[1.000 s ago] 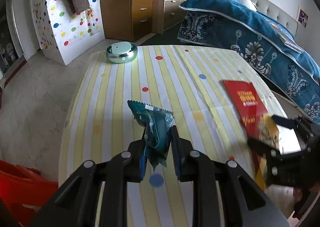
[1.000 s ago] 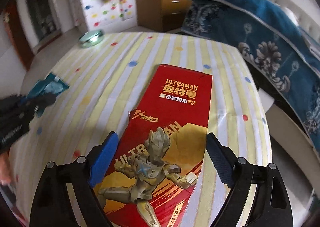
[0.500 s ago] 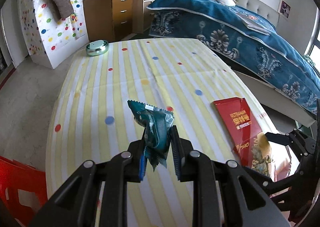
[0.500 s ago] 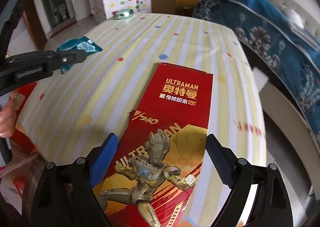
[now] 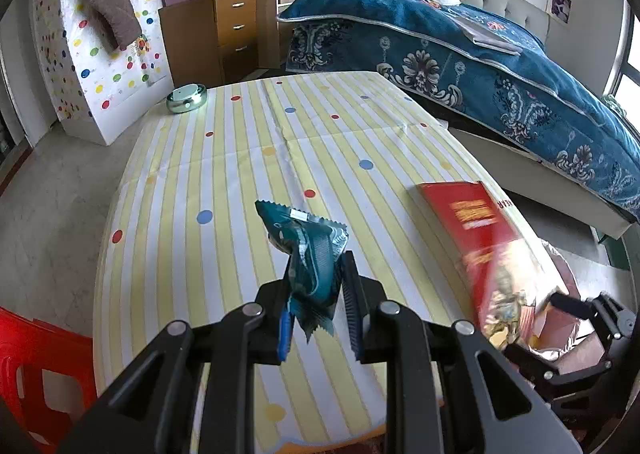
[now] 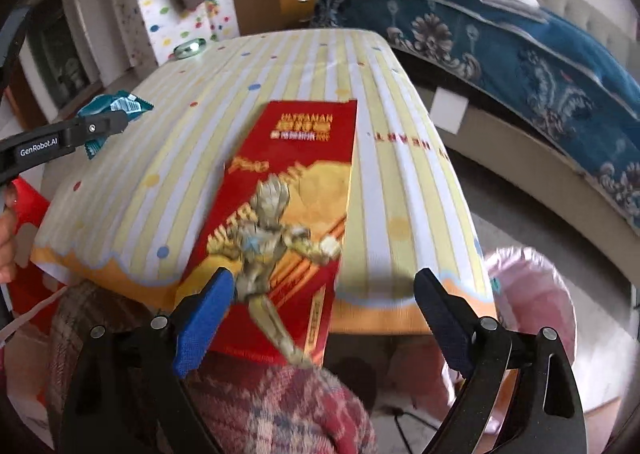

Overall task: Collect trash
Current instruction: 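Lift the Ultraman box with the right gripper while the left gripper carries the teal wrapper toward the wastebasket, then open both grippers over the wastebasket to drop the box and wrapper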

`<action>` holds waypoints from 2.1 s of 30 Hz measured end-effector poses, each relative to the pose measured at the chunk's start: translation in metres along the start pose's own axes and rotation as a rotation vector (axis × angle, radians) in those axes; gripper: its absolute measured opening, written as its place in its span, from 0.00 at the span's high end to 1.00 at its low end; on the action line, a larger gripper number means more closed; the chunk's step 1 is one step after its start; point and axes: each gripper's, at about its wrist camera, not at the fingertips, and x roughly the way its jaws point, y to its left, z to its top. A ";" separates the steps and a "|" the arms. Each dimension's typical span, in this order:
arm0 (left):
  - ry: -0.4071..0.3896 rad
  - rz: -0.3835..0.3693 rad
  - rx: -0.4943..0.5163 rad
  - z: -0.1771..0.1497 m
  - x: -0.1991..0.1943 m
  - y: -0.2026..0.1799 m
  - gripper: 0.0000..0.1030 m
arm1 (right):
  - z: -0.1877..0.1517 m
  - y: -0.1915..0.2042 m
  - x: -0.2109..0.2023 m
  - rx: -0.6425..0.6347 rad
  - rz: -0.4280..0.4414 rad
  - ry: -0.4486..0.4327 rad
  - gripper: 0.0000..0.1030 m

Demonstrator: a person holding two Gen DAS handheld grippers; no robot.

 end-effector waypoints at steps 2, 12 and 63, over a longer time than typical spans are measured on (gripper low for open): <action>0.004 -0.003 0.003 -0.002 0.001 -0.002 0.81 | -0.007 0.001 0.006 0.039 0.025 0.002 0.12; 0.007 0.001 0.009 -0.005 0.000 -0.006 0.81 | -0.012 0.015 0.008 0.126 0.183 -0.006 0.50; -0.148 -0.313 0.341 0.033 -0.032 -0.174 0.81 | -0.014 -0.071 -0.131 0.146 -0.152 -0.323 0.99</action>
